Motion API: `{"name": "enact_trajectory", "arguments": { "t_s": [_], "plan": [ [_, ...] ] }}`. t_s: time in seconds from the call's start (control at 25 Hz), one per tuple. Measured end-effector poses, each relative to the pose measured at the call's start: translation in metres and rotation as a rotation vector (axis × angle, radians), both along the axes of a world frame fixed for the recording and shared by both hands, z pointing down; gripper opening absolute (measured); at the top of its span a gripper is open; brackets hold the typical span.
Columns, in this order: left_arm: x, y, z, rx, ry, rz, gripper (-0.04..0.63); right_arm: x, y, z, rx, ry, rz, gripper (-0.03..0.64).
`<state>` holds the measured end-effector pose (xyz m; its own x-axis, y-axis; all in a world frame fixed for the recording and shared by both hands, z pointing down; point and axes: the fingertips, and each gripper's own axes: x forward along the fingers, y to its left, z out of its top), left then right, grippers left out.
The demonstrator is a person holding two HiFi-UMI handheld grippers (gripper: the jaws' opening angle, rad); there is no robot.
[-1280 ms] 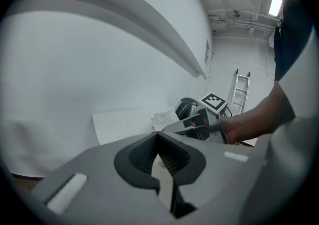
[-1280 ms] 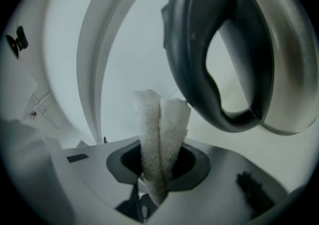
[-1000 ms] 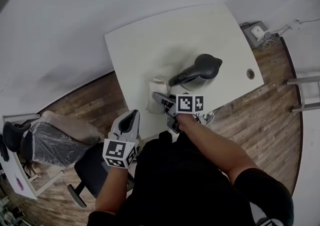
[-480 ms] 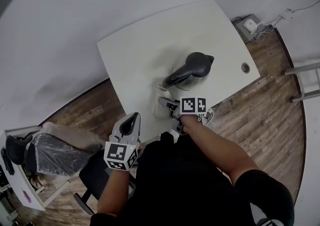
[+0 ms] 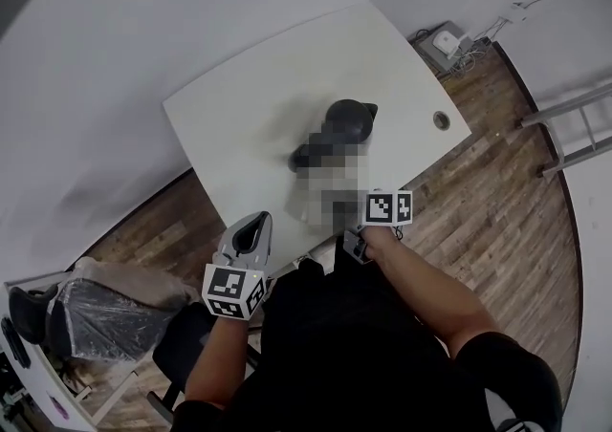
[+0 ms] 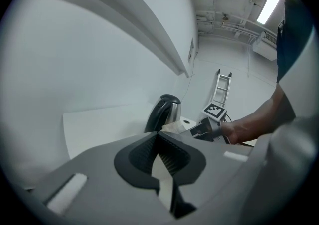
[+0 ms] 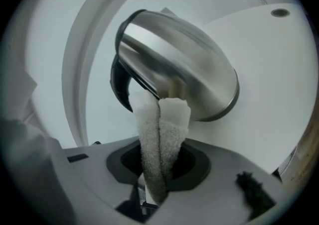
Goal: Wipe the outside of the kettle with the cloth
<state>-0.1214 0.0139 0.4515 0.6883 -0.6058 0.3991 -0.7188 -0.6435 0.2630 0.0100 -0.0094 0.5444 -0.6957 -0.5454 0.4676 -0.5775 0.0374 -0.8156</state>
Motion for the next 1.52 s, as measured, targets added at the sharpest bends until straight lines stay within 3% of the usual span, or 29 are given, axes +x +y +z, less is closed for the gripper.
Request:
{"name": "enact_trajectory", "arguments": {
  "t_s": [0.16,0.44,0.6,0.76,1.0,1.16,1.36,1.52],
  "plan": [
    [0.007,-0.006,-0.001,0.005,0.016,0.010,0.006,0.003,0.002,-0.044,0.090,-0.018,-0.006,0.095],
    [0.045,-0.010,-0.003,-0.040,0.091,0.077,0.006,0.060,0.009,-0.101,0.192,-0.054,0.100,0.095],
    [0.062,-0.008,-0.005,-0.048,0.103,0.074,0.006,0.089,0.020,-0.113,0.243,0.039,0.061,0.095],
    [0.080,0.010,-0.010,-0.021,0.055,0.060,0.006,0.107,0.025,-0.115,0.268,0.035,0.012,0.095],
    [0.118,0.053,-0.017,-0.005,0.033,-0.146,0.006,0.130,0.055,-0.132,0.354,-0.007,-0.213,0.095],
    [0.174,0.100,-0.025,0.015,0.038,-0.306,0.008,0.190,0.093,-0.135,0.452,0.026,-0.382,0.095],
    [0.208,0.168,-0.029,-0.006,0.058,-0.509,0.006,0.246,0.145,-0.121,0.446,-0.021,-0.486,0.095],
    [0.222,0.225,-0.048,-0.011,0.009,-0.603,0.006,0.268,0.176,-0.128,0.437,-0.054,-0.542,0.095]
  ]
}}
